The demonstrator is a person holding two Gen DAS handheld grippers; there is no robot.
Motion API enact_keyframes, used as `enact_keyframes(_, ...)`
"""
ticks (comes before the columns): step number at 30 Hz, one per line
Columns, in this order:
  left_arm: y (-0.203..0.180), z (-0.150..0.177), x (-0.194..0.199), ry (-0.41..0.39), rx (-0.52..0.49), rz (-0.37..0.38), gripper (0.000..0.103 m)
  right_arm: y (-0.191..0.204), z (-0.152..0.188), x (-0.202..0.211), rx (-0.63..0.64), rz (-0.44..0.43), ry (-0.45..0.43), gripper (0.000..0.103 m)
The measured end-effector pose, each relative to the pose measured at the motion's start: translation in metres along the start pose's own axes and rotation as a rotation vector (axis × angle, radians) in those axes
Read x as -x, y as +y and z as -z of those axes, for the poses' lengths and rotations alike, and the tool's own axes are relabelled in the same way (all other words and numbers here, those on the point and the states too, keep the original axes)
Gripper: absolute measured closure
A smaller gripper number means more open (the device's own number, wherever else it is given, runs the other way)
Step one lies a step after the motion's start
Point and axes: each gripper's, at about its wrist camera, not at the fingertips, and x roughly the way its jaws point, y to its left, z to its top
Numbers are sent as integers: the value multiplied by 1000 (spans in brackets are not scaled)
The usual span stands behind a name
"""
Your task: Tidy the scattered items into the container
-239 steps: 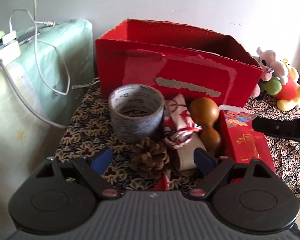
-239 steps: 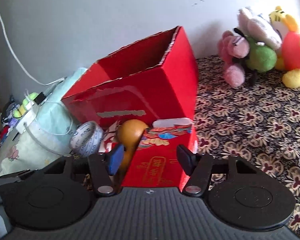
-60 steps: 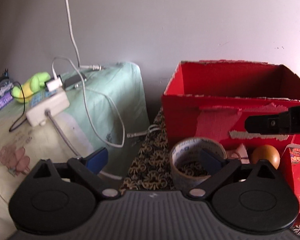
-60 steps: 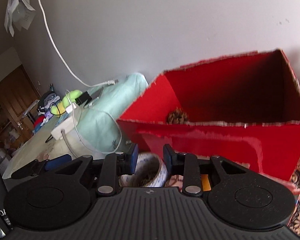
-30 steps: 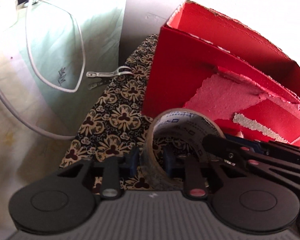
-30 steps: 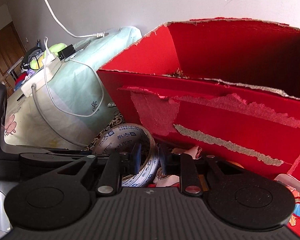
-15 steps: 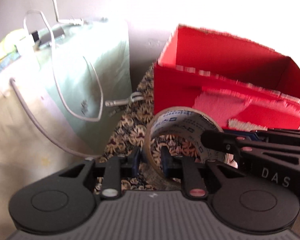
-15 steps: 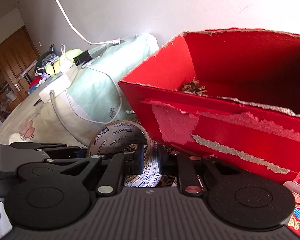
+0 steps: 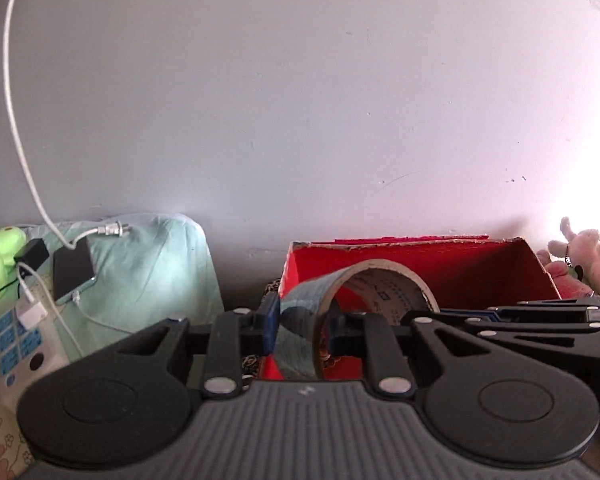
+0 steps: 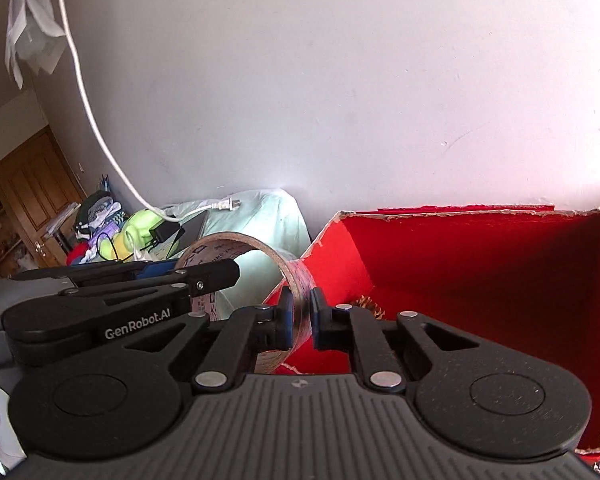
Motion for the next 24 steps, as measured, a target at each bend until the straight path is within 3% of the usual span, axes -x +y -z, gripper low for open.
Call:
enact_keyframes(3,-3,-6,-28,43,3,36,86,-14,-4,-11,-49,33,26,93)
enact_keyframes(6,-12,-6,-67,141,2,69,85,-32,-5,-33,-81,91,80,95)
enact_keyframes(12,-30,12,-132,328,-111,48,86,-60,-5,-93,-93,180,344,96)
enact_keyframes(17,-22,22,-152,422,-116,61,86,-70,-7,-124,-109,157,530,95)
enact_keyframes(24,-21,30,-158,471,-153,60,83,-72,-4,-144,-128,132,664,94)
